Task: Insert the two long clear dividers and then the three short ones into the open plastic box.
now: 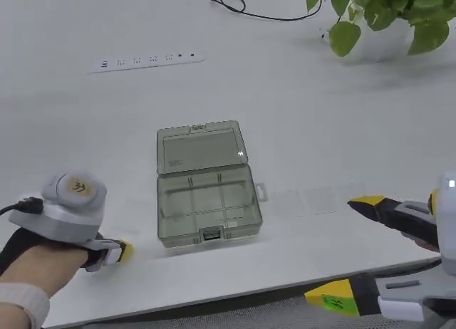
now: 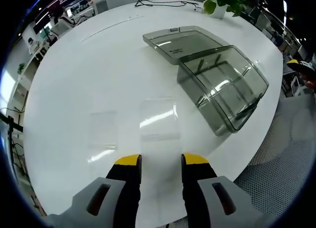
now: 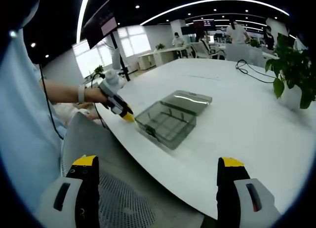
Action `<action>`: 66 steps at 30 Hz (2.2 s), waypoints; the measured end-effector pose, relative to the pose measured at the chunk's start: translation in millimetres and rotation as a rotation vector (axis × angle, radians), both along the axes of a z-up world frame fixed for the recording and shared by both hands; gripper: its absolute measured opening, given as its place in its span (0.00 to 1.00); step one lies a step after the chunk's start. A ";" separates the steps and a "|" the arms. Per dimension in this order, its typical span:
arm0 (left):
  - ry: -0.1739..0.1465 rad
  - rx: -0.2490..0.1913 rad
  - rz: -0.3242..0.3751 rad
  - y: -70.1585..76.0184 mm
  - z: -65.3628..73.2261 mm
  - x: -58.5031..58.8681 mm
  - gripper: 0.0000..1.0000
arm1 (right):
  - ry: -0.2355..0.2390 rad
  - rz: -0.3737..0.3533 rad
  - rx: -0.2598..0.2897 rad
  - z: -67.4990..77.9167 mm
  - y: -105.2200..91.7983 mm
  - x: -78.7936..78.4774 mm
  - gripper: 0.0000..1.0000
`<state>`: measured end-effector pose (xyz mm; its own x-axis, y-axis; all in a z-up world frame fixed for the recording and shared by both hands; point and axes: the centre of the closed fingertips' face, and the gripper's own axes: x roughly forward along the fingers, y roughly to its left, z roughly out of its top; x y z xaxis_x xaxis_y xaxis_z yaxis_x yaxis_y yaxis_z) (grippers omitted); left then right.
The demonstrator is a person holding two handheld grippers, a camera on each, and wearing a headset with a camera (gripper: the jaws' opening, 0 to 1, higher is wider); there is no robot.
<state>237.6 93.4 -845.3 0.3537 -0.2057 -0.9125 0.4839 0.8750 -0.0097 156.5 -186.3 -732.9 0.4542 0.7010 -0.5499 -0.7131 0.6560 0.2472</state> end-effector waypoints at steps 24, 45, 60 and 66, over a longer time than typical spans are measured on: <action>-0.072 -0.135 0.066 7.1 15.7 3.3 0.30 | 0.039 -0.118 0.095 2.5 33.7 16.9 1.00; -0.214 -0.404 0.170 -11.1 81.5 8.6 0.30 | 0.037 -0.108 0.224 22.7 99.5 67.5 0.74; -0.272 -0.499 0.140 -48.3 98.7 10.4 0.30 | 0.126 -0.106 0.265 26.3 143.2 94.2 0.37; -0.281 -0.519 0.120 -61.8 101.2 10.5 0.30 | 0.176 -0.151 0.278 22.6 152.0 110.2 0.28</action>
<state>248.2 31.5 -744.2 0.6147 -0.5435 -0.5717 0.4283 0.8386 -0.3367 266.7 -34.3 -710.3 0.4793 0.7670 -0.4266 -0.5441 0.6410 0.5413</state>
